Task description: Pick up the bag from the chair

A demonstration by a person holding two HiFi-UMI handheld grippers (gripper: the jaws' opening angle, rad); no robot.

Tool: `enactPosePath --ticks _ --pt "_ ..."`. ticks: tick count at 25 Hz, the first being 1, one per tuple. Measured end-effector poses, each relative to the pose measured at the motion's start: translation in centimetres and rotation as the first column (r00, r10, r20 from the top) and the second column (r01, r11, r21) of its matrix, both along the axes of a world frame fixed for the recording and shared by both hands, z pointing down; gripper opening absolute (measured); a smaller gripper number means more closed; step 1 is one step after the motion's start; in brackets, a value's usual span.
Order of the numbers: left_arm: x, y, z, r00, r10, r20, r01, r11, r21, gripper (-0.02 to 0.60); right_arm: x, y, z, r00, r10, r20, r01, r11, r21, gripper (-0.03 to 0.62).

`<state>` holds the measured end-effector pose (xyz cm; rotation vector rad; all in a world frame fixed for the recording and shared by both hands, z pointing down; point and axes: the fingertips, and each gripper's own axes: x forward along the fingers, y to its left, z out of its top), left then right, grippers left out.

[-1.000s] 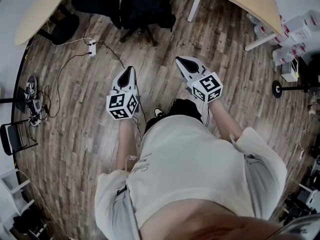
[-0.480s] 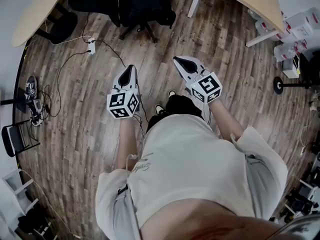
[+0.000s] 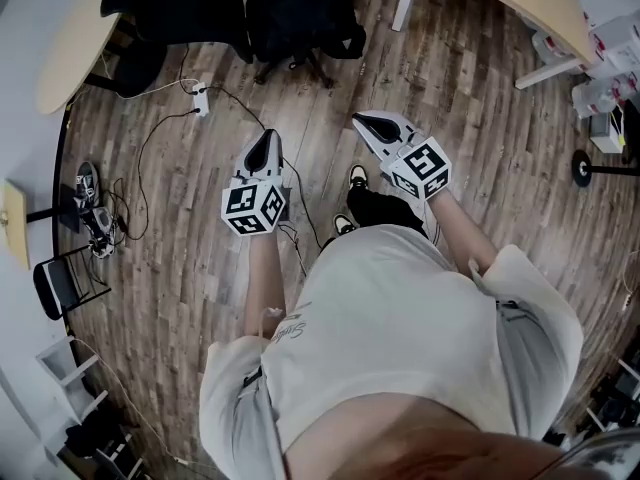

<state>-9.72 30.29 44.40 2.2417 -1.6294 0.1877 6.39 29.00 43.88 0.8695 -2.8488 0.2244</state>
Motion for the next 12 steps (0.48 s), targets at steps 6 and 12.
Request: enactPosePath --ticks 6,12 --pt "-1.9 -4.7 0.1 0.997 -0.074 0.039 0.075 0.997 -0.018 0.028 -0.4 -5.9 -0.2 0.999 -0.038 0.029 0.038 0.999 0.01 -0.006" --pt "-2.1 -8.0 -0.1 0.994 -0.095 0.057 0.097 0.995 -0.028 0.028 -1.4 -10.2 -0.9 0.996 -0.075 0.057 0.074 0.997 0.021 -0.006"
